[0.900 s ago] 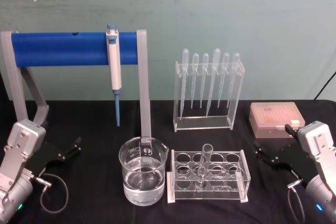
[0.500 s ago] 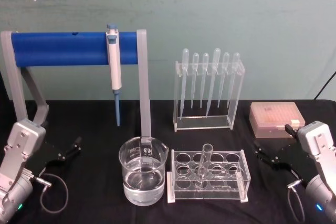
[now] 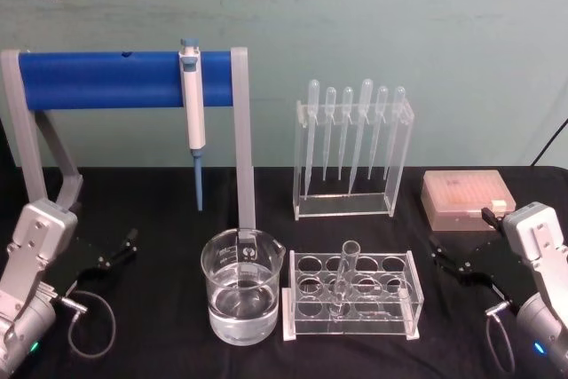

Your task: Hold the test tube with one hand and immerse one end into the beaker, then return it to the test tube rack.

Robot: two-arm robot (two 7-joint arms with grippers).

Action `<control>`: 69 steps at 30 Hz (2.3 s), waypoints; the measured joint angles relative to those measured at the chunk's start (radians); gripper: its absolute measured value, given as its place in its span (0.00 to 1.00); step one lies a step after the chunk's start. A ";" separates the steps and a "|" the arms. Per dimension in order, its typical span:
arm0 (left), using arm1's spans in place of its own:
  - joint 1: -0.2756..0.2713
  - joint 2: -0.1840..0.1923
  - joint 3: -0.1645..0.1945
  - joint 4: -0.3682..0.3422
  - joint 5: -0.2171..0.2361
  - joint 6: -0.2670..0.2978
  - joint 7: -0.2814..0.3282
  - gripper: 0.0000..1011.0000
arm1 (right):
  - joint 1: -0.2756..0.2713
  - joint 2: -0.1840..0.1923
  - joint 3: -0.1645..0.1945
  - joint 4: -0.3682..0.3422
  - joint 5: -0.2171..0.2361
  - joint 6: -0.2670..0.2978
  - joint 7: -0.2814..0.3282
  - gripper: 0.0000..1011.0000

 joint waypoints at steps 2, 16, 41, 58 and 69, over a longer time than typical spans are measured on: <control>0.000 0.000 0.000 0.000 0.000 0.000 0.000 0.99 | 0.000 0.000 0.000 0.000 0.000 0.000 0.000 0.99; 0.000 0.000 0.000 0.000 0.000 0.000 0.000 0.99 | 0.000 0.000 0.000 0.000 0.000 0.000 0.000 0.99; 0.000 0.000 0.000 0.000 0.000 0.000 0.000 0.99 | 0.000 0.000 0.000 0.000 0.000 0.000 0.000 0.99; 0.000 0.000 0.000 0.000 0.000 0.000 0.000 0.99 | -0.049 0.038 0.065 -0.075 0.014 -0.064 0.032 0.99; 0.000 0.000 0.000 0.000 0.000 0.000 0.000 0.99 | -0.108 0.119 0.094 -0.140 0.124 -0.149 0.266 0.99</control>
